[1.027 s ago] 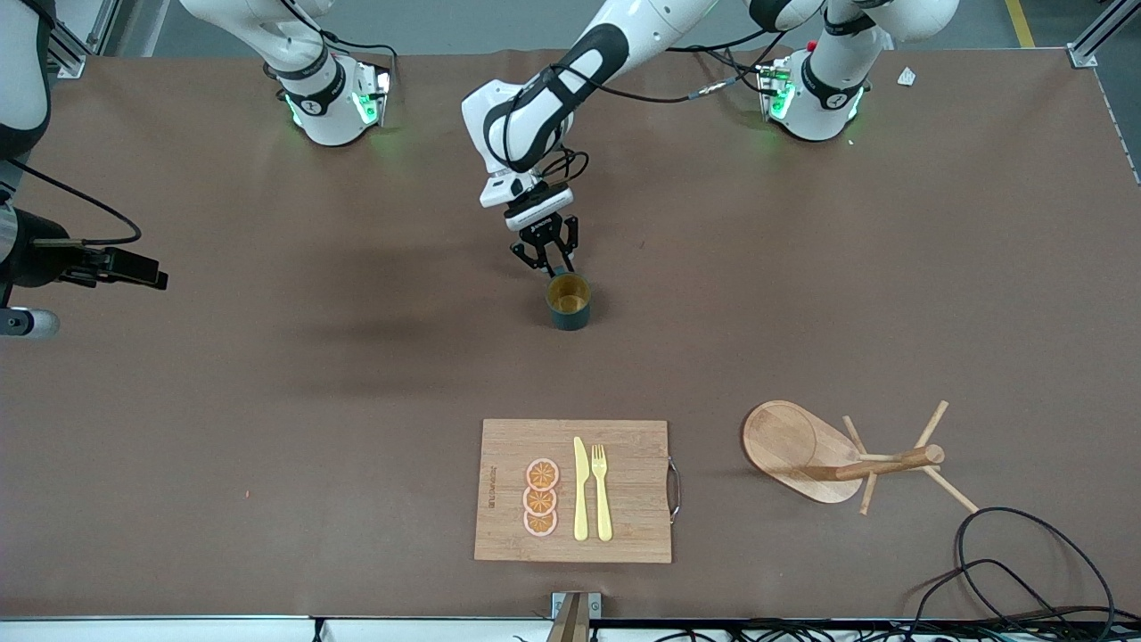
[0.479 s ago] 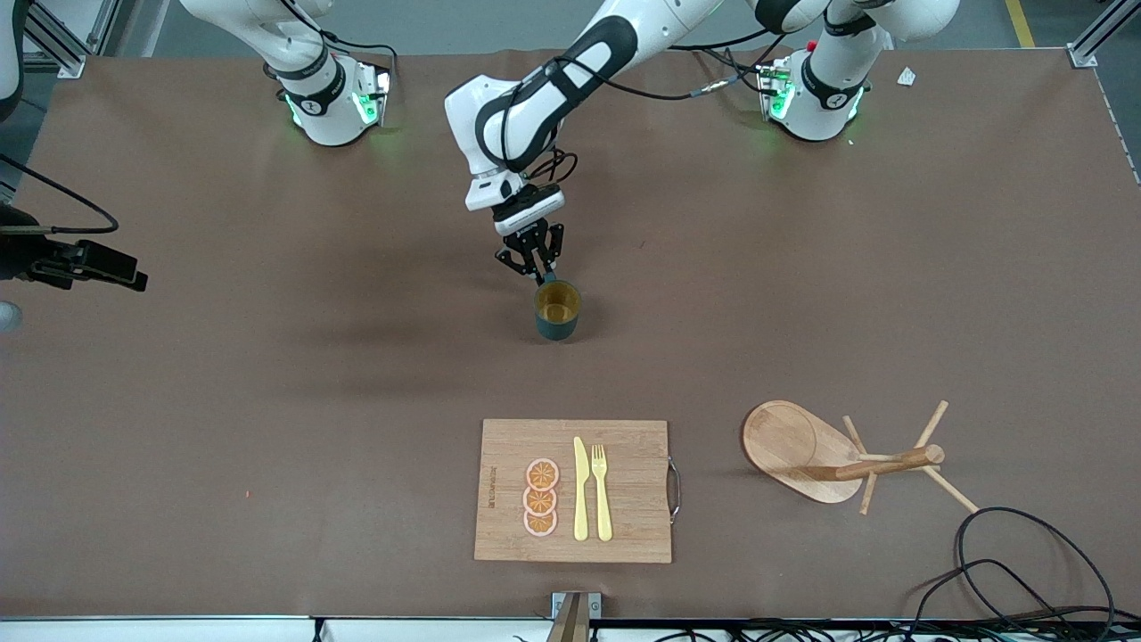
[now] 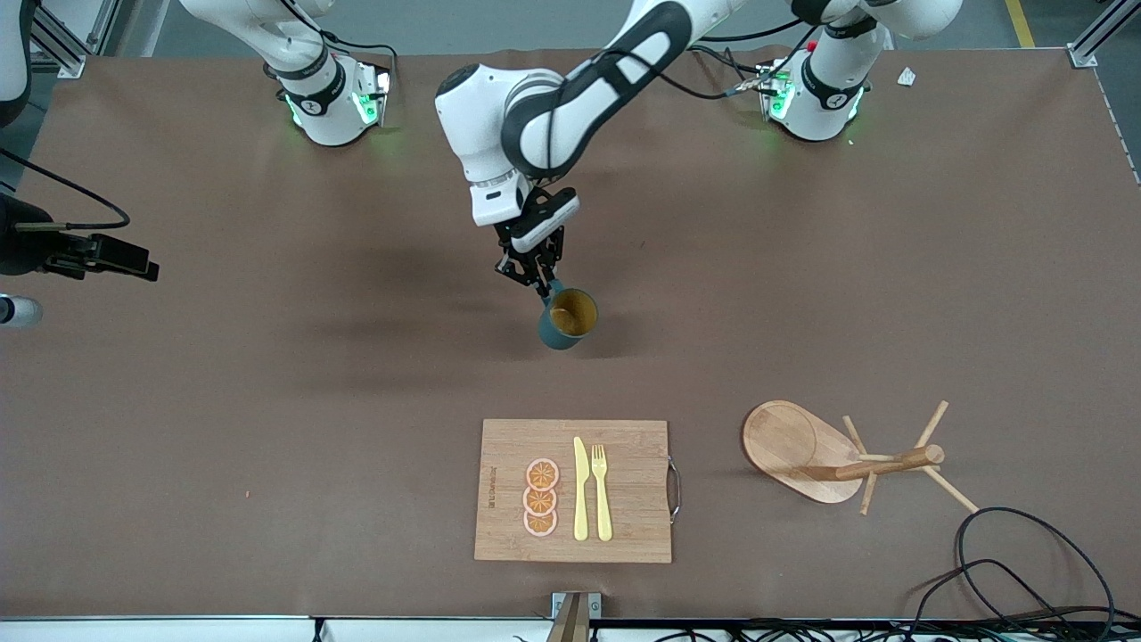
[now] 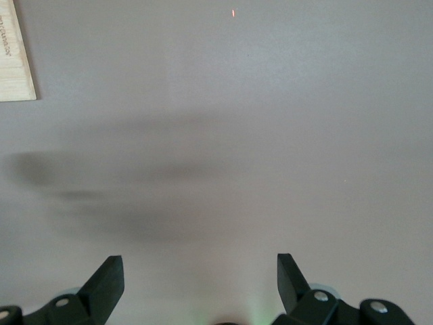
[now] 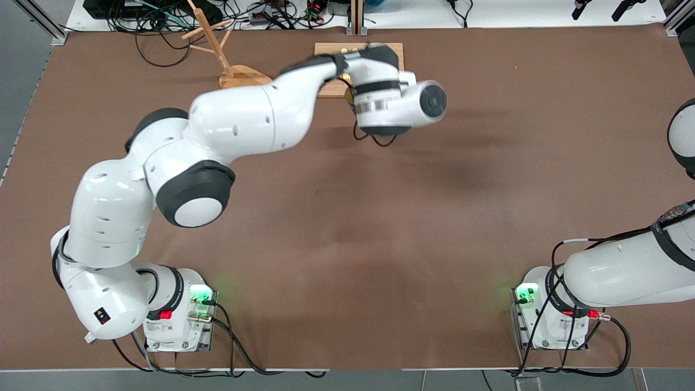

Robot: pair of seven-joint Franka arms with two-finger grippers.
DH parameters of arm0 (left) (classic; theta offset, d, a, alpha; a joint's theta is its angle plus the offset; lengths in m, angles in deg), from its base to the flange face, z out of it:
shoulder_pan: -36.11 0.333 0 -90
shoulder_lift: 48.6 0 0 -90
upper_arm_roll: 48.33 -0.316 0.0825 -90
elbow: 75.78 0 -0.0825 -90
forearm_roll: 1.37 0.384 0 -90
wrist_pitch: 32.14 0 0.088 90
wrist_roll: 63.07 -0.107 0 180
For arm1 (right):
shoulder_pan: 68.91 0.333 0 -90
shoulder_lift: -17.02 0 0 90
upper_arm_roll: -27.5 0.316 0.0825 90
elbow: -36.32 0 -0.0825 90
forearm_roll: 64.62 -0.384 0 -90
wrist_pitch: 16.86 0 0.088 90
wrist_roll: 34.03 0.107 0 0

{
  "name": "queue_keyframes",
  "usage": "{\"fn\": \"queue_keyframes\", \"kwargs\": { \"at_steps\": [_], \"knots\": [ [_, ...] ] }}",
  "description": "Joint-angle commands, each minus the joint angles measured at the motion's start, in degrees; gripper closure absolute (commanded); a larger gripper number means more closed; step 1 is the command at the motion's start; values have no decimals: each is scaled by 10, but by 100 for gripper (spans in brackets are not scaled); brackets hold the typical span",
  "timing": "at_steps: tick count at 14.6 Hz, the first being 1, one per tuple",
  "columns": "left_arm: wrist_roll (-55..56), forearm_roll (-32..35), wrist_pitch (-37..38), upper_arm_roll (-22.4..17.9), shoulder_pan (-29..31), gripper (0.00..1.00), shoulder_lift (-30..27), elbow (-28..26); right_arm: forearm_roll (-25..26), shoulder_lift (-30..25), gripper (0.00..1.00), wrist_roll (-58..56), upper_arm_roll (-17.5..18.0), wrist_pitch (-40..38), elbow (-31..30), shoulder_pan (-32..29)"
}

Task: Pass cup and hang on rack
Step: 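Grasp the mug handle with the left gripper and lift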

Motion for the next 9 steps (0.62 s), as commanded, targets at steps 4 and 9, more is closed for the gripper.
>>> {"fn": "queue_keyframes", "kwargs": {
  "at_steps": [4,9],
  "knots": [
    [-131,-178,1,3,114,100,-112,-10,0,-11,0,27,4,-30,-2,-13],
    [-241,-336,1,3,236,100,-165,-10,-1,-45,0,21,8,-24,-35,-28]
  ]
}}
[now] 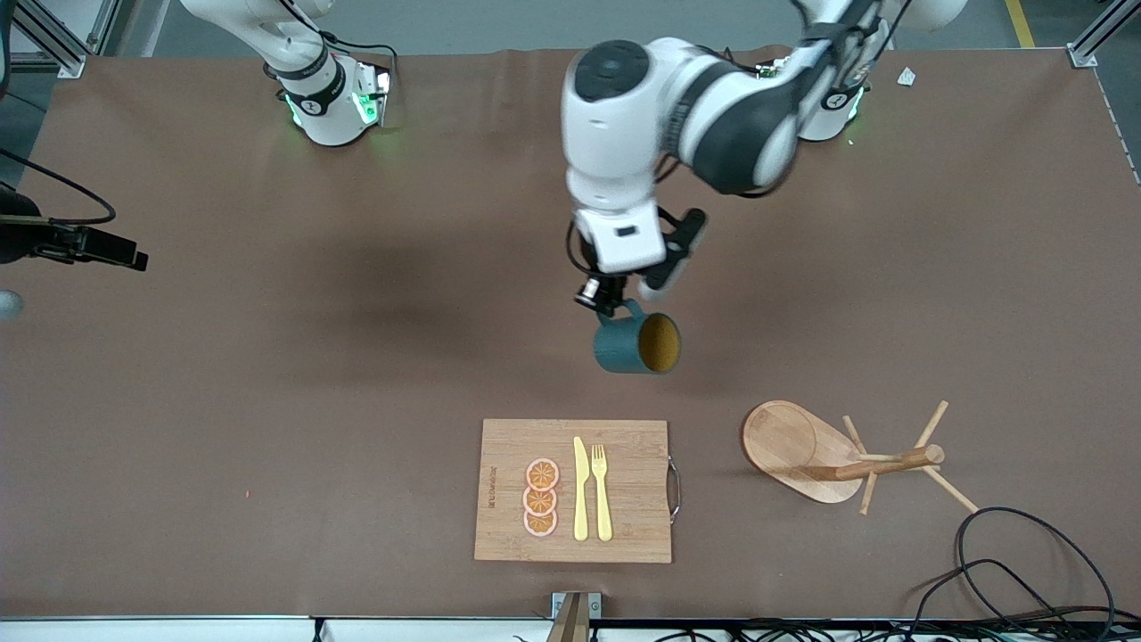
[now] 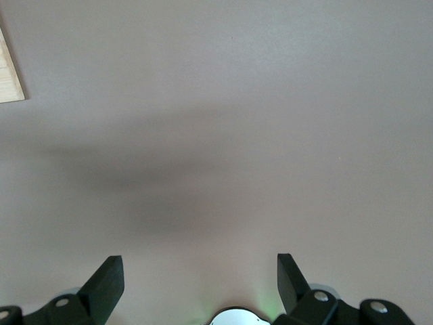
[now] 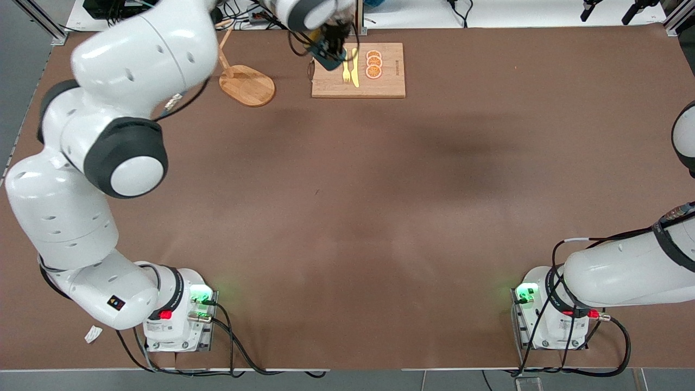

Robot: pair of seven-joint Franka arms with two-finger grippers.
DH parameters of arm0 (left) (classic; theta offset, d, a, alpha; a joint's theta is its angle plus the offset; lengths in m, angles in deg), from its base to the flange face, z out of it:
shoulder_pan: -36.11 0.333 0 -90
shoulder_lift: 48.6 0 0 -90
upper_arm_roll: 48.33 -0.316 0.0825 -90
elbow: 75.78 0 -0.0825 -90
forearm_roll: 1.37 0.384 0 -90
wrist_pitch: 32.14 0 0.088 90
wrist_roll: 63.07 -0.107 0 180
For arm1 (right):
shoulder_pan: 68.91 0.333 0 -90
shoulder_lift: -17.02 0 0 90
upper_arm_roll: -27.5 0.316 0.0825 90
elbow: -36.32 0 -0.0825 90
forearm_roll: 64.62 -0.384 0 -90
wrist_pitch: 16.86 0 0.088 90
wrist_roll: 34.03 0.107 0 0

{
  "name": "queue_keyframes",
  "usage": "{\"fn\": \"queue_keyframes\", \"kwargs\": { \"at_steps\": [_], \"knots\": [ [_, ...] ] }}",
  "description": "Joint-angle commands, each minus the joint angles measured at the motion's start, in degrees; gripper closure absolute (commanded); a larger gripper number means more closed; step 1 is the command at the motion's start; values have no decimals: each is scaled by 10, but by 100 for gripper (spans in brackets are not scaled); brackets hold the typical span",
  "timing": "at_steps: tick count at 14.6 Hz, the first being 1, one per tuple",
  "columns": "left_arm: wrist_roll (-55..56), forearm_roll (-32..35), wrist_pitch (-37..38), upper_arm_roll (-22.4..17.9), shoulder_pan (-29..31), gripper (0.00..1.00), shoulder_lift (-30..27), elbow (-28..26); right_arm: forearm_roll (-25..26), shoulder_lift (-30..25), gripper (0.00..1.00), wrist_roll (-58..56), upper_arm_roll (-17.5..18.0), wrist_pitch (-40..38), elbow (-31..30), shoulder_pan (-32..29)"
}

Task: Pass cup and hang on rack
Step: 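Carry the mug with the left gripper to the wooden rack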

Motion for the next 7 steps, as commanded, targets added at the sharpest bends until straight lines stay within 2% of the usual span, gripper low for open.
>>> {"fn": "queue_keyframes", "kwargs": {
  "at_steps": [1,5,7],
  "knots": [
    [-52,-92,1,5,64,100,-32,-13,-1,-35,0,1,10,2,-33,-15],
    [-100,-195,2,6,148,100,-47,-13,-1,-68,0,-10,10,4,-58,-20],
    [-119,-268,3,6,192,100,-48,-13,-1,-86,0,-10,10,5,-72,-18]
  ]
}}
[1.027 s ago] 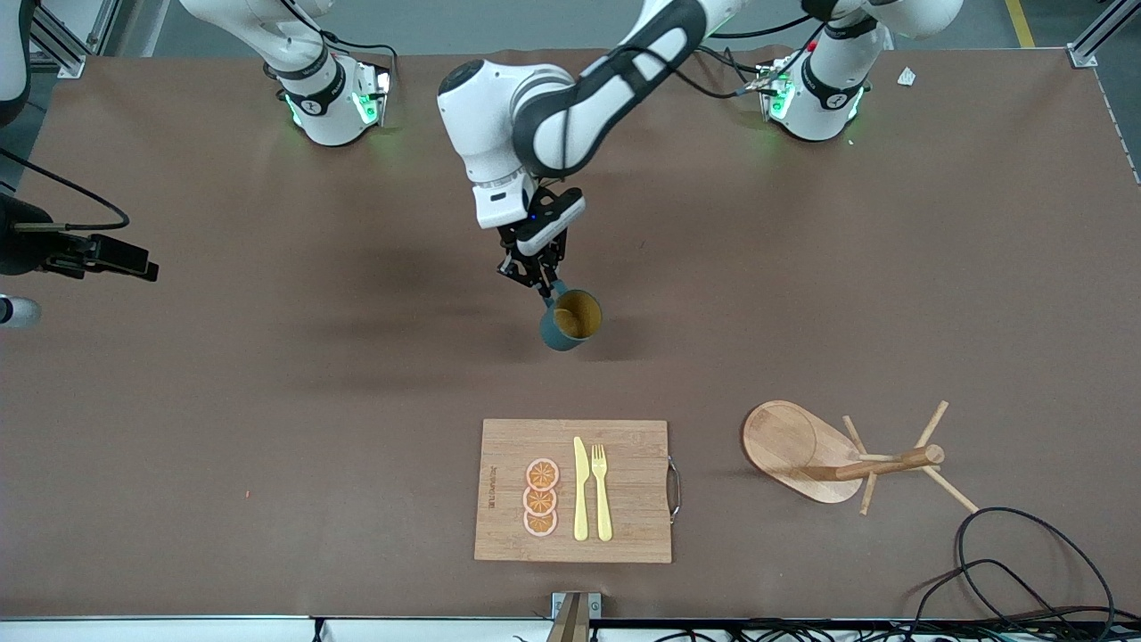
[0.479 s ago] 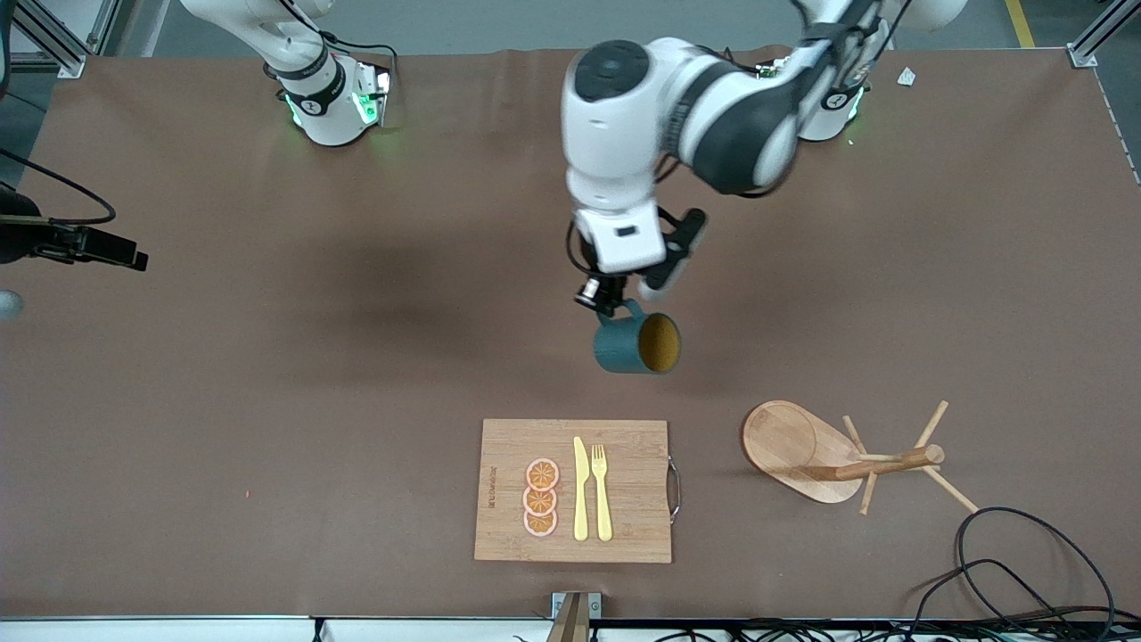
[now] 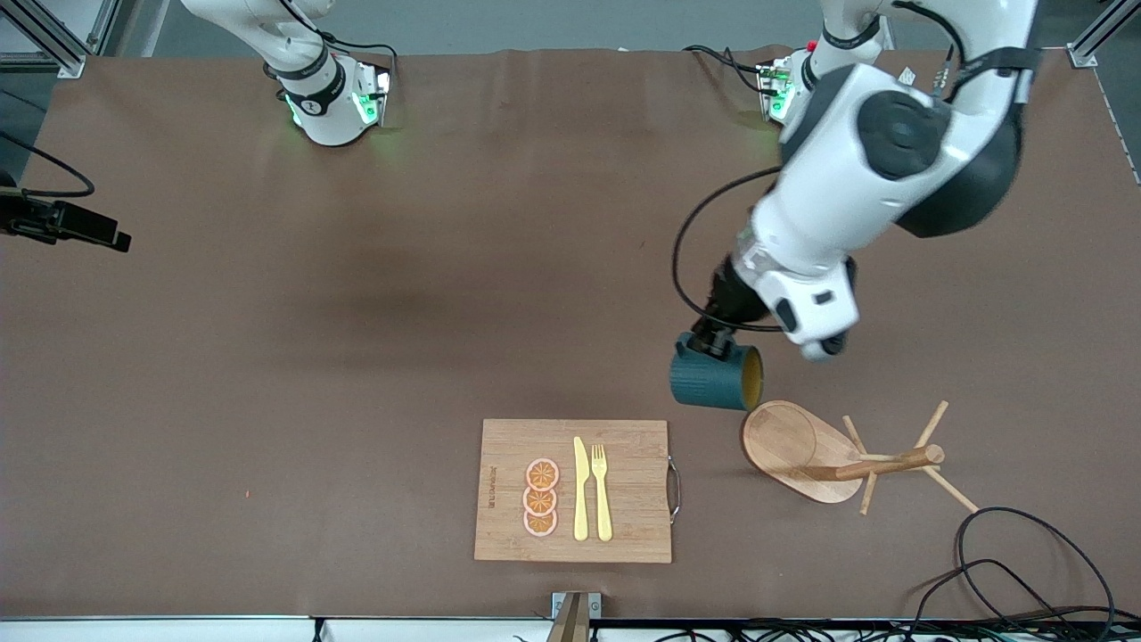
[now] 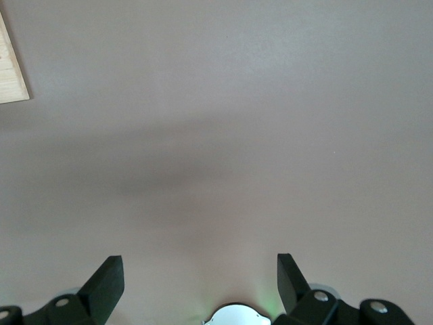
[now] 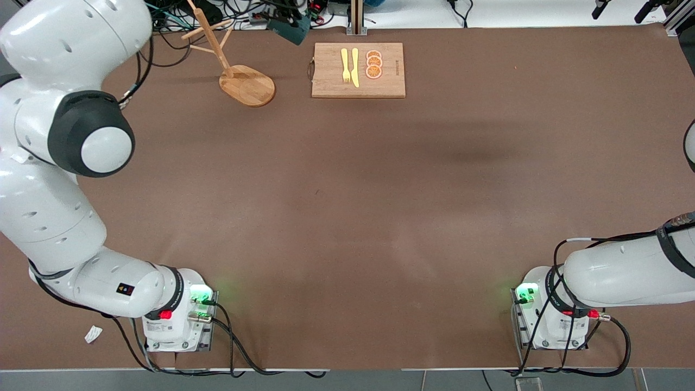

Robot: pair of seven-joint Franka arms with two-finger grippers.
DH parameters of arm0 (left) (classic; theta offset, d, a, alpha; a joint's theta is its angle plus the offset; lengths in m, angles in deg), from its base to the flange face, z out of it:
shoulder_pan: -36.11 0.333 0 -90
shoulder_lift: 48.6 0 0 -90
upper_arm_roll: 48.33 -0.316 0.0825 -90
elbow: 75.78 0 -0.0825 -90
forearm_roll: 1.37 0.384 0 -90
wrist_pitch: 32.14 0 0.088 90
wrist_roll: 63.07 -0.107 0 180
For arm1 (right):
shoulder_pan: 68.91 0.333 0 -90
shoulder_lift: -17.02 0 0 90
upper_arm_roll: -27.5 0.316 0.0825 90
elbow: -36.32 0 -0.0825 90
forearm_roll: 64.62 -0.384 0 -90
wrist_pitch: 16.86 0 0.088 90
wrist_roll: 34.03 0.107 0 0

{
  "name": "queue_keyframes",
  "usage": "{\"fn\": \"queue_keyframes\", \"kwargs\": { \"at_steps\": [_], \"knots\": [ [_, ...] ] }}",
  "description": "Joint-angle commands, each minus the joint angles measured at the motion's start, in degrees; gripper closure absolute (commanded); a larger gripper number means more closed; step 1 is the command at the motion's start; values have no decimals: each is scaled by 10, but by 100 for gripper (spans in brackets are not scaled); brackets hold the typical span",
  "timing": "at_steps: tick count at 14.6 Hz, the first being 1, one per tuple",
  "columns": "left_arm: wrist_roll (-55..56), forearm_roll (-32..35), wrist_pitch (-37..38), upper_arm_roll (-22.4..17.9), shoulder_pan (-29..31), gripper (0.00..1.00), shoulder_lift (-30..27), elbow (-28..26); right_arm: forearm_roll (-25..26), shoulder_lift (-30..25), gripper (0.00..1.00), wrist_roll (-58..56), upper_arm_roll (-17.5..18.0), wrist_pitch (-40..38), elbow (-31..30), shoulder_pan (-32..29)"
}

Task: Pass cup and hang on rack
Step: 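Carry the mug with the left gripper to the wooden rack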

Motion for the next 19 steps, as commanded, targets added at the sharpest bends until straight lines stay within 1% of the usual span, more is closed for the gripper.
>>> {"fn": "queue_keyframes", "kwargs": {
  "at_steps": [1,3,6,8,10,12,14,16,18,19],
  "knots": [
    [-20,-96,3,5,56,100,-15,-12,-1,-53,0,-7,9,8,-51,-8],
    [-22,-144,8,5,84,100,-16,-12,-1,-63,0,-7,9,9,-52,-7],
    [-23,-211,13,4,124,100,-15,-12,7,-63,0,-8,8,9,-47,-8],
    [-24,-260,17,4,148,100,-9,-12,12,-77,0,-10,8,16,-45,-8],
    [-47,-304,17,2,170,100,0,-14,33,-90,0,-34,9,14,-51,-4],
    [-81,-336,18,2,190,100,10,-14,33,-90,0,-32,8,-2,-52,-3],
    [-101,-367,19,2,198,100,27,-14,32,-90,0,-26,8,-22,-52,-2],
    [-131,-384,18,3,206,100,39,-13,26,-90,0,10,9,-33,-51,-2],
    [-175,-430,19,2,210,100,55,-13,23,-90,0,9,9,-29,-50,-3],
    [-183,-440,19,2,218,100,59,-13,23,-90,0,9,9,-24,-49,-3]
  ]
}}
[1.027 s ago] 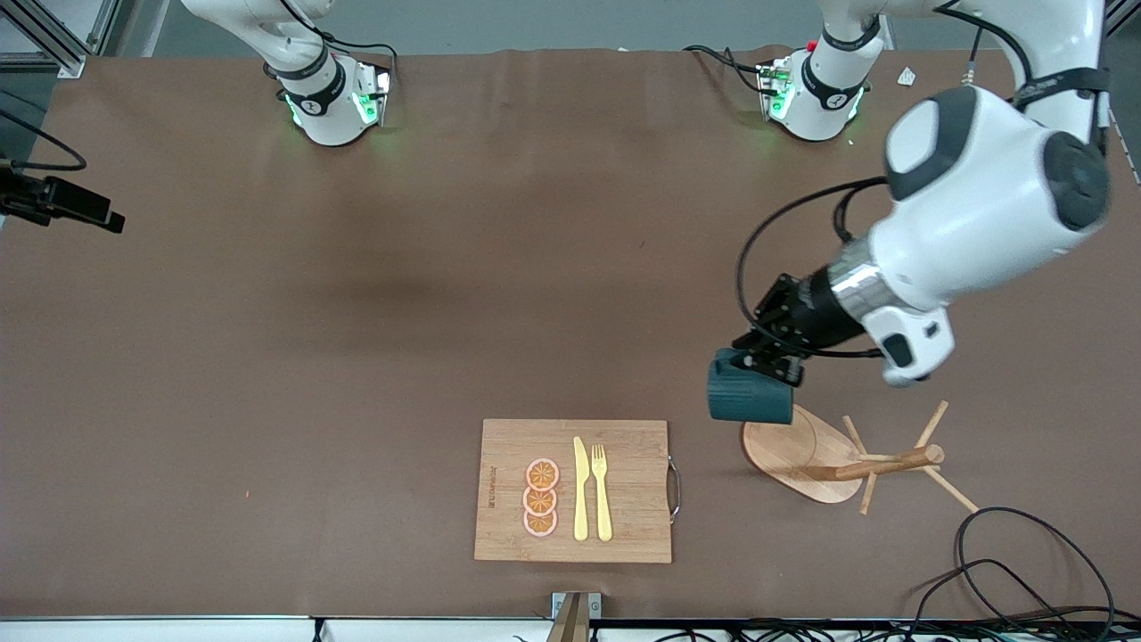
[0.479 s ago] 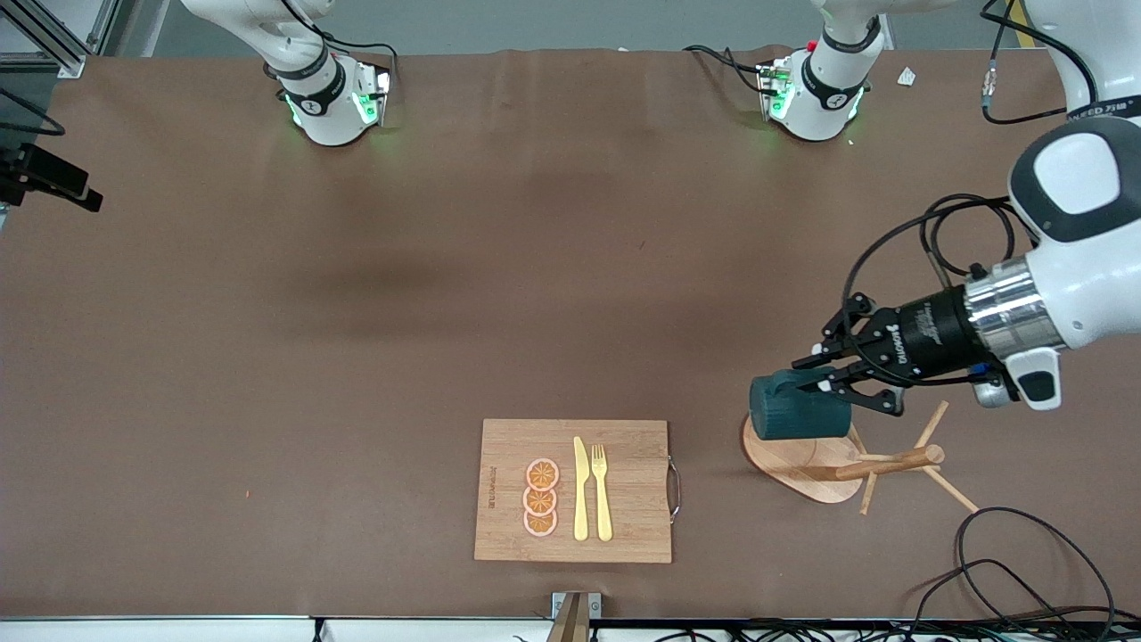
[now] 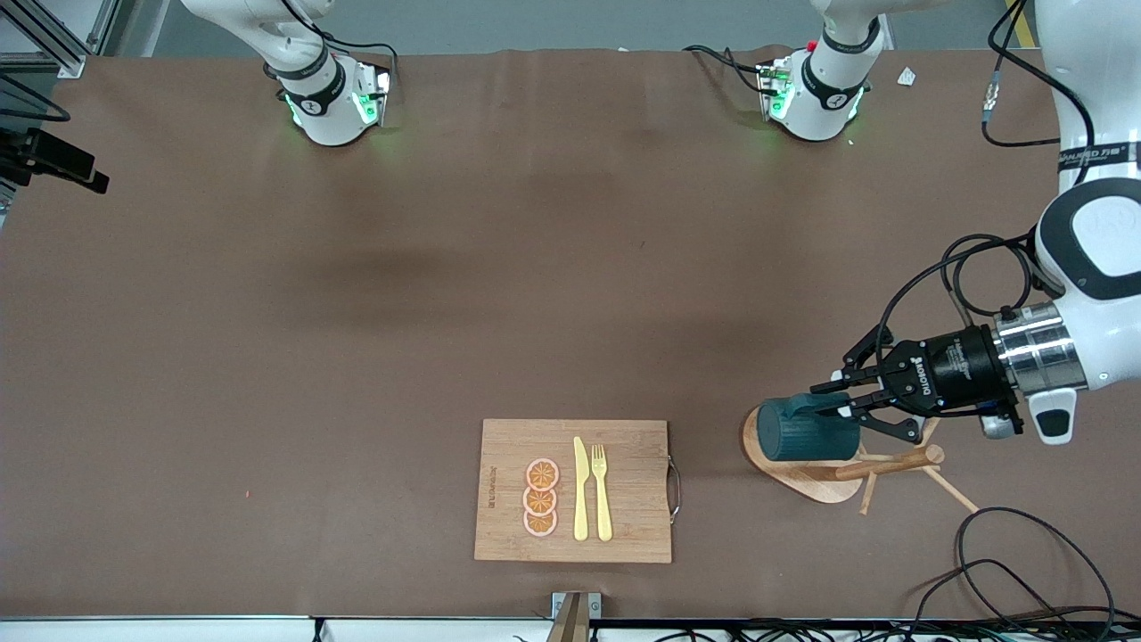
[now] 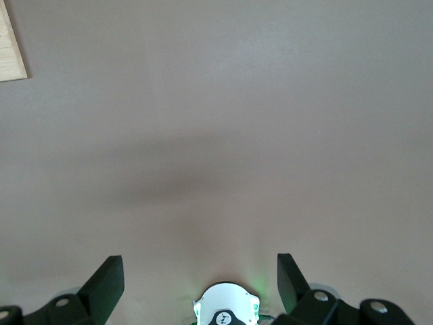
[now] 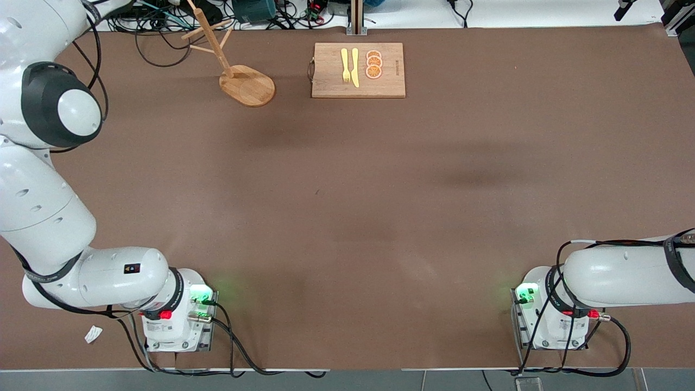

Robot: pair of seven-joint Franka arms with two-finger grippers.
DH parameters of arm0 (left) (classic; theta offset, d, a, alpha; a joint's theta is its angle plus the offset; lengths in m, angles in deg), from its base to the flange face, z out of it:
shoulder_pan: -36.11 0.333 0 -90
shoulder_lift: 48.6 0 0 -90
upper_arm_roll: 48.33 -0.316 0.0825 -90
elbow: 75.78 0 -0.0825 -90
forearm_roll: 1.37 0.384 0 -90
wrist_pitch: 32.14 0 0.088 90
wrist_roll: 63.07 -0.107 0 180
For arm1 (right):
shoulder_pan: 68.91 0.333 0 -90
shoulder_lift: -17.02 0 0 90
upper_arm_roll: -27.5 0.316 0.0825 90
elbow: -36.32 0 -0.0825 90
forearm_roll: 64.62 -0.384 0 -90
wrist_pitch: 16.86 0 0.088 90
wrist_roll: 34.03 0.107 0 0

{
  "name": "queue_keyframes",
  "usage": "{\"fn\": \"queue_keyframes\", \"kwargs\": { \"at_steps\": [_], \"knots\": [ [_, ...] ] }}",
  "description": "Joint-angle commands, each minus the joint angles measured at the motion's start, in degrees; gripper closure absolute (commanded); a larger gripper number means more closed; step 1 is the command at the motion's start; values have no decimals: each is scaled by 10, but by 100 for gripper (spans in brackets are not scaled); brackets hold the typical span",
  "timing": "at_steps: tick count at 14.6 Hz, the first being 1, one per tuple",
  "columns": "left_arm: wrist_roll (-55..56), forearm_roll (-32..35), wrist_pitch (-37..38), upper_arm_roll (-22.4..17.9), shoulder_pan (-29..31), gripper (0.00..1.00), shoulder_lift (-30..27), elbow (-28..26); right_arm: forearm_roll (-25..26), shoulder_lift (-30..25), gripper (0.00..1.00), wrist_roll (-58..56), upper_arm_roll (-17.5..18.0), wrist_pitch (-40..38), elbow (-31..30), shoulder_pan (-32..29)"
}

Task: Pass cup and hang on rack
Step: 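Carry the mug with the left gripper to the wooden rack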

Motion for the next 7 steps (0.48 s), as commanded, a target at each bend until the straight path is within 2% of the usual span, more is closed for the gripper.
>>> {"fn": "queue_keyframes", "kwargs": {
  "at_steps": [1,7],
  "knots": [
    [-26,-37,6,4,18,100,13,6,1,-16,0,13,5,11,-15,-2],
    [-31,-82,21,4,40,99,47,7,-20,-15,0,7,4,43,-14,-3]
  ]
}}
